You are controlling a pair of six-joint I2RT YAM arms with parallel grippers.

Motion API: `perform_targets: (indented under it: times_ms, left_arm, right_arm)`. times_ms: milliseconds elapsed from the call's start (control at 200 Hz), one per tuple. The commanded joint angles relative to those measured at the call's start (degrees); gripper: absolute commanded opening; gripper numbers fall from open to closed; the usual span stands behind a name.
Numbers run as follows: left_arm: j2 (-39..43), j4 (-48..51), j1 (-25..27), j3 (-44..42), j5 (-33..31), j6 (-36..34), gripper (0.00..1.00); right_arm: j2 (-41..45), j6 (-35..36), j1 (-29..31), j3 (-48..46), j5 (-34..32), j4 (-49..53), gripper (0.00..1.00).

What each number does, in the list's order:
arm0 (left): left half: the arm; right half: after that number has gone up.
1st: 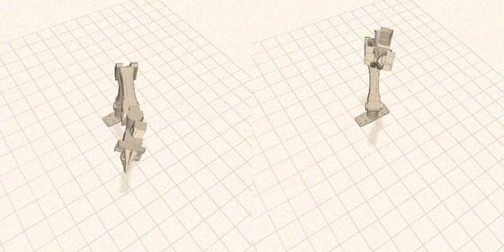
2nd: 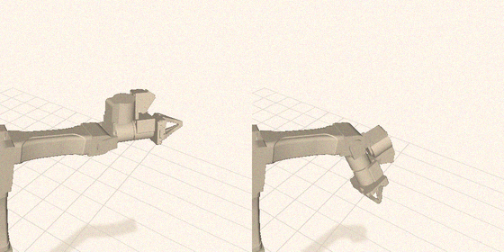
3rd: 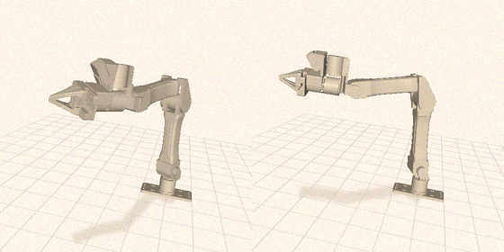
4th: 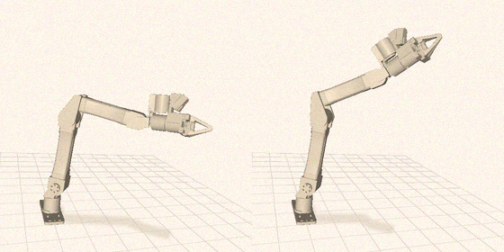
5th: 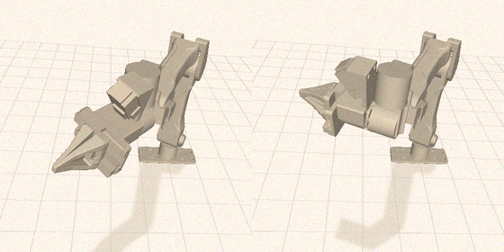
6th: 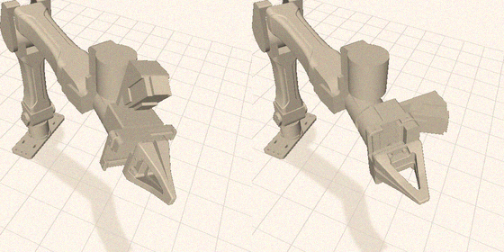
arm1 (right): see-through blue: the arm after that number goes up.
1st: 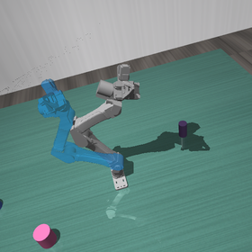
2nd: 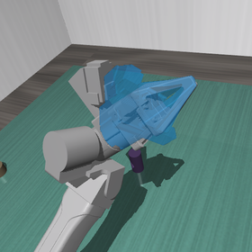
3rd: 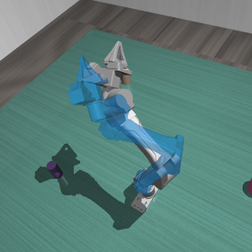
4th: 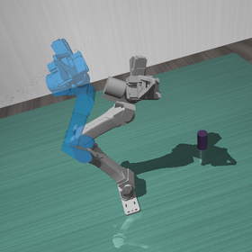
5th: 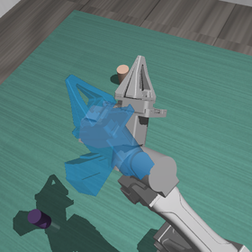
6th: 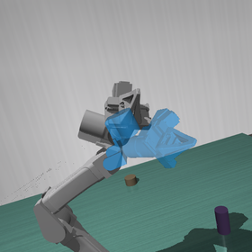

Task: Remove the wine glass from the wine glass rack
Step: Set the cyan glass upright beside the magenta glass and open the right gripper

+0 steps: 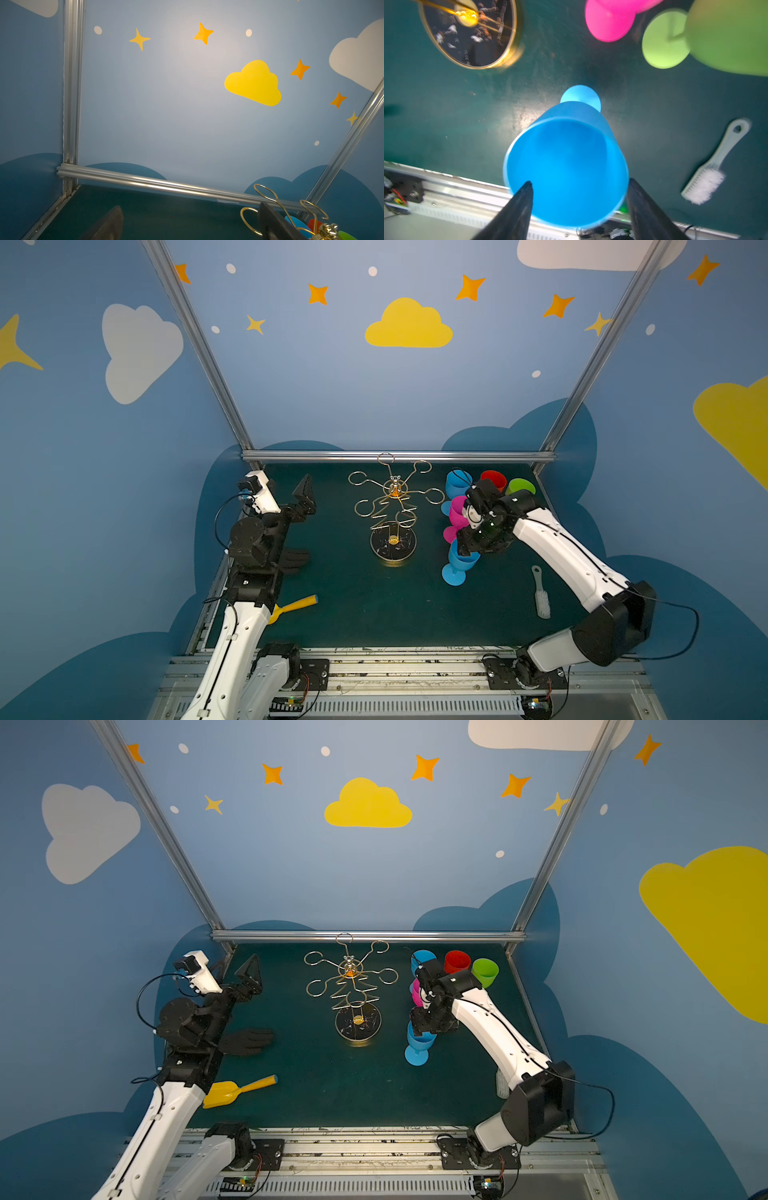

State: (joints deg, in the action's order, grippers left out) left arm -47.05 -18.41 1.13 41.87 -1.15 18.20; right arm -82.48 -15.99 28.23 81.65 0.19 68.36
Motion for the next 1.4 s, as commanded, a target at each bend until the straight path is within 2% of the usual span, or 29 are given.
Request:
perform_targets:
  times_ms: [0,70,175,280,380,531,656,896,1061,1116,1201,1292,1392]
  left_arm:
    - [-1.66,0.95,-0.34,-0.34,-1.21,-3.74,0.99]
    - [-4.24,2.87,-0.51,0.61,-3.15,-6.00,0.99]
    - [-7.87,-0.12,-0.44,-1.00,-3.92,-7.78,0.99]
    - [-10.65,-0.13,-0.50,-2.52,-2.16,-9.90,0.99]
    - [-12.31,-2.80,-0.25,-6.29,-1.71,-9.31,0.99]
    - [-13.99,-8.73,-0.15,-13.61,-4.02,-11.47,0.99]
    - [-15.64,-10.32,-0.13,-17.65,-6.88,-13.64,0.99]
    - [-20.53,-17.69,-0.17,-21.65,-8.67,-12.08,0.99]
    - [-19.09,-13.99,0.05,-21.82,-5.69,-15.10,1.00]
    - [-19.75,-15.73,0.58,-23.87,-6.22,-14.84,0.99]
    - [-23.62,-24.36,0.57,-26.85,-8.01,-13.17,0.99]
    - [-26.11,-23.32,0.39,-24.42,-7.65,-16.98,0.99]
    - [-34.08,-31.66,0.11,-24.52,-7.88,-18.01,0.99]
  right_arm:
    - [7.72,4.71,-1.11,0.65,0.67,-3.45,0.84]
    - [12.83,5.72,-2.40,-2.04,0.59,-9.02,0.87]
    - [20.78,6.36,-5.04,-7.92,0.45,-18.85,0.88]
    - [29.07,7.62,-8.53,-16.05,0.10,-29.77,0.89]
    - [32.71,8.22,-13.65,-21.63,2.80,-35.18,0.89]
    - [33.58,7.91,-20.30,-30.04,5.92,-40.39,0.89]
    - [32.41,7.18,-23.14,-38.80,6.68,-50.37,0.89]
    - [32.29,10.61,-23.44,-48.88,7.59,-65.86,0.89]
    - [31.00,11.74,-23.49,-52.59,6.37,-72.98,0.89]
    - [30.71,12.91,-23.49,-52.91,5.70,-73.12,0.89]
    - [30.23,14.24,-23.54,-53.44,5.18,-73.17,0.89]
    - [29.38,14.43,-23.74,-54.94,4.47,-76.56,0.89]
    - [27.39,15.52,-23.73,-55.66,3.60,-80.01,0.89]
